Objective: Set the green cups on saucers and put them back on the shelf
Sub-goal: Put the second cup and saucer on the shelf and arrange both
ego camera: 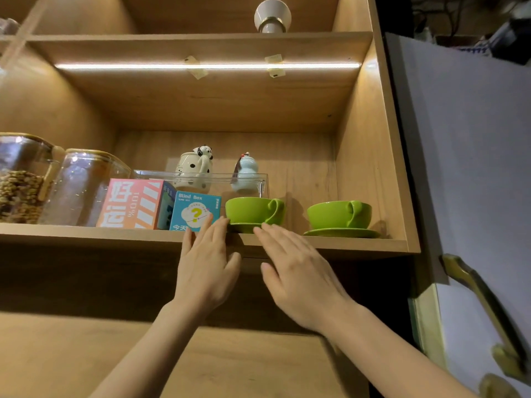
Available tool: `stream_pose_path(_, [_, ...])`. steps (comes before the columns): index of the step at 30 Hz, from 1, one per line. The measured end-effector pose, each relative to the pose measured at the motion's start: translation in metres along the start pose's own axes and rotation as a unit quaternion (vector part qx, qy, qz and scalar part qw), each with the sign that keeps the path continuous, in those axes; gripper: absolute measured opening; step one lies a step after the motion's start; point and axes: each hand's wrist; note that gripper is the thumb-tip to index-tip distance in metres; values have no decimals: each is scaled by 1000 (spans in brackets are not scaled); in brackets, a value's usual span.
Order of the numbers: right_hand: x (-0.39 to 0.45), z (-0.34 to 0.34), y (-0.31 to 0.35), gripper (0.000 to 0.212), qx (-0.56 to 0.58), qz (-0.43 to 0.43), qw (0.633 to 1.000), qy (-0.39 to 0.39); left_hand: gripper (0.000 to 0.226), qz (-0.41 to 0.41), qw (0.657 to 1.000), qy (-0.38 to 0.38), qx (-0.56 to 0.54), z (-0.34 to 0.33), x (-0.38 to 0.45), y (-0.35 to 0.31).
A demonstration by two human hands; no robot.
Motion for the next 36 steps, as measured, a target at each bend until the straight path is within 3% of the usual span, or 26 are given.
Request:
stream_pose_path(9, [7, -3, -1, 61, -4, -20, 1000, 9, 62, -15, 998, -52, -17, 1, -7, -11])
stream_pose_path(17, [9, -5, -10, 57, -51, -37, 998, 10, 61, -12, 996, -72, 50, -14, -12, -26])
stream_pose_path(25, [10, -4, -13, 54, -48, -50, 998, 11, 68, 4, 989, -39, 146, -17, -14, -38])
stream_pose_path(29, [8, 1, -18, 51, -40, -50, 998, 21, 74, 4, 991, -5, 132, -13, -16, -42])
stream_pose_path(33, [-2, 9, -28, 42, -137, -65, 987, -45, 74, -6, 996, 0, 84, -6, -18, -49])
stream_pose_path(36, [-8, 16, -34, 42, -196, -108, 974, -36, 72, -58, 996, 2, 66, -3, -21, -67])
Point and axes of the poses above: each hand's wrist, its own x-axis towards the middle knuckle, its own z-axis out of the back of the hand, y = z × x, and after that the axes turned 3 degrees about y, right-handed
